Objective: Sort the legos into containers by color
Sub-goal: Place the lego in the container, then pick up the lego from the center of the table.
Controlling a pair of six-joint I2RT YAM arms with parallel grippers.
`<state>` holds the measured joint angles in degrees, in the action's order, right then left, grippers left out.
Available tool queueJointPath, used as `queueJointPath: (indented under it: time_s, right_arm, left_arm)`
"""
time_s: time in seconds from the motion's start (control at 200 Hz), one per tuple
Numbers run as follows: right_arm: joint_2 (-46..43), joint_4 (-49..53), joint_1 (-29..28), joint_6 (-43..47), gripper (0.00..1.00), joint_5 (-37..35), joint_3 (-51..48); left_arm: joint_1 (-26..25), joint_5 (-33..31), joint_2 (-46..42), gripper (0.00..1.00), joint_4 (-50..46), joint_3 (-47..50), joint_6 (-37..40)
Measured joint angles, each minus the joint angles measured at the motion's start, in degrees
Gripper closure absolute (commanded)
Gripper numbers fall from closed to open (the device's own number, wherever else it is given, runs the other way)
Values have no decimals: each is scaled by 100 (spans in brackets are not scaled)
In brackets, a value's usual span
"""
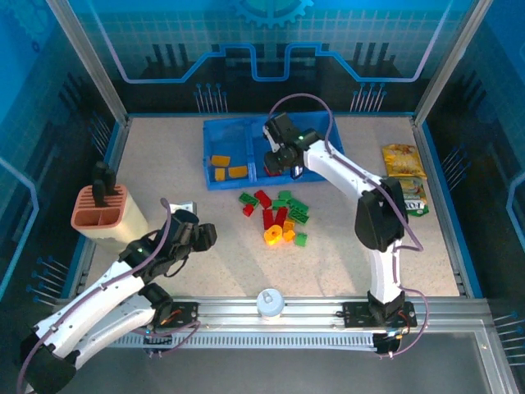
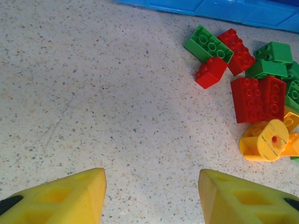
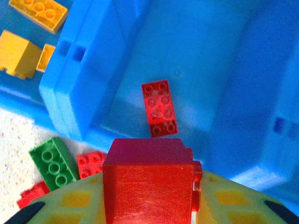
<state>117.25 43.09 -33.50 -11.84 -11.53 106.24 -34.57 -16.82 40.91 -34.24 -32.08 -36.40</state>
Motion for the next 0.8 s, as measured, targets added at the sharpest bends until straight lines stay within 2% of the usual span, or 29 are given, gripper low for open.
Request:
queueJointPath:
  time_s: [0.215, 0.25, 0.315, 0.425, 0.585, 0.8]
  right_arm:
    - [979, 258, 83, -44, 59, 39, 1014]
    - [1062, 299, 90, -59, 56, 37, 1095]
    - [1143, 358, 94, -92, 42, 39, 1189]
    - [1134, 400, 94, -144, 36, 46, 1220]
    - [756, 262, 79, -166, 34, 44, 785]
    - [-468, -15, 17, -166, 34, 160, -118]
  left_arm:
    - [-92, 15, -28, 44, -2, 0, -105]
    - [-96, 15, -44, 44, -4, 0, -109]
    - [-111, 15, -63, 44, -4, 0, -109]
    - [-146, 17, -48, 44, 4, 0, -105]
    - [-179, 129, 282, 41, 116, -2, -61]
    - [-214, 374, 1233, 40, 492, -227, 151]
